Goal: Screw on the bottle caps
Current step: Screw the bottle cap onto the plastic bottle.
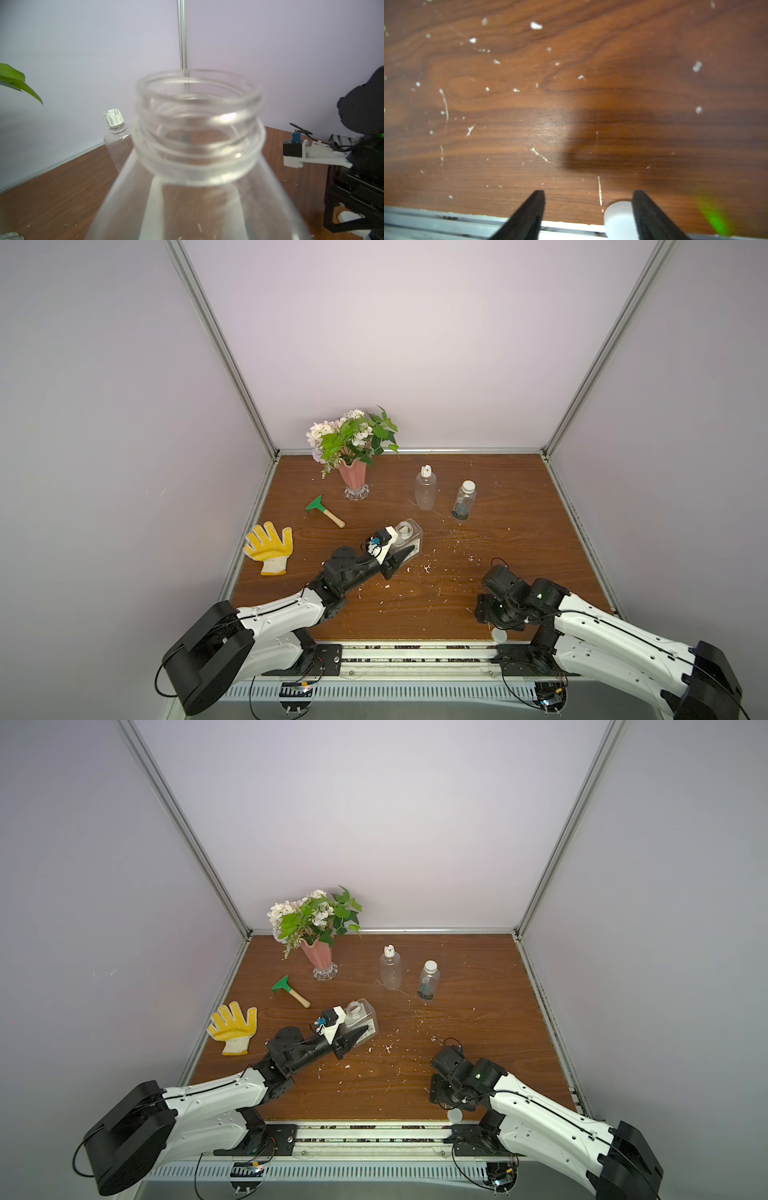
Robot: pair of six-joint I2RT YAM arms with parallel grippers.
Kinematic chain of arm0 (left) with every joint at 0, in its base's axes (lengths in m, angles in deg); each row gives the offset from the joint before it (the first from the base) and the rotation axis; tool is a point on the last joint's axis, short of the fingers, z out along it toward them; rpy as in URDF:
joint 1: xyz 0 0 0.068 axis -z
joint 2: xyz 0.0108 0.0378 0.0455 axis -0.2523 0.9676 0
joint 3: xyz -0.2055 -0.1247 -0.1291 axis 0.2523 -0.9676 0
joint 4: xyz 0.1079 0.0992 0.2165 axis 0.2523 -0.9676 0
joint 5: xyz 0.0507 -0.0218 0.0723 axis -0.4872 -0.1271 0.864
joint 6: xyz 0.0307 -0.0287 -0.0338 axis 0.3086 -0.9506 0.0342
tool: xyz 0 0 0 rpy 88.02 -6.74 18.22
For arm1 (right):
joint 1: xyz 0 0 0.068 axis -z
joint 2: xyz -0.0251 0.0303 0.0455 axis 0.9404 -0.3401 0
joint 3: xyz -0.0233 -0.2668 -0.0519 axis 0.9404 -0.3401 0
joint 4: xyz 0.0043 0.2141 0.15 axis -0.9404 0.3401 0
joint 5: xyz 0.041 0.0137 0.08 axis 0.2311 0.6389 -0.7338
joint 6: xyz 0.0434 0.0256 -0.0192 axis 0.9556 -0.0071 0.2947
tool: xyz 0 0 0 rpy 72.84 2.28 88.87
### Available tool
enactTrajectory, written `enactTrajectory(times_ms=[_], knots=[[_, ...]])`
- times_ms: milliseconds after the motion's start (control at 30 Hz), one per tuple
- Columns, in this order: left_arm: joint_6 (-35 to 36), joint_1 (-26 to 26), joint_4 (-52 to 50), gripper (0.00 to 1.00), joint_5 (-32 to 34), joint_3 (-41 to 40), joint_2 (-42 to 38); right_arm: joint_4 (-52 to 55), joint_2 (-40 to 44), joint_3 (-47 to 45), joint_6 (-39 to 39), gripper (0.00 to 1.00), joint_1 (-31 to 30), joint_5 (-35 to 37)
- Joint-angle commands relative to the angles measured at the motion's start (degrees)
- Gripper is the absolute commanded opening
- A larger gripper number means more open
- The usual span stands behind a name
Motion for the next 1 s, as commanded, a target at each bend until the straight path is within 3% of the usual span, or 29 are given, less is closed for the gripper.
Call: enactTrajectory(times_ms=[0,233,467,767,967], knots=[[1.22,-0.62,2.10,0.41,-0.99,0.73,1.13,3.47,-1.20,2.80,5.89,0.99,-1.91,4.65],[1.99,-0.62,3.28,0.41,-2.49,0.89,2.92,7.31,-3.02,6.21,11.20,0.99,-4.80,8.91],[2.37,-0.62,3.80,0.41,-4.17,1.13,4.56,9.03,-1.44,5.48,20.14,0.99,-4.93,5.86],[3.08,-0.62,3.85,0.41,-4.62,1.22,5.46,14.41,-5.23,5.11,22.90,0.96,-5.00,0.97],[3.41,-0.62,3.90,0.41,-4.90,1.20,5.72,11.70,-5.58,3.23,23.82,0.95,-5.19,-2.89]])
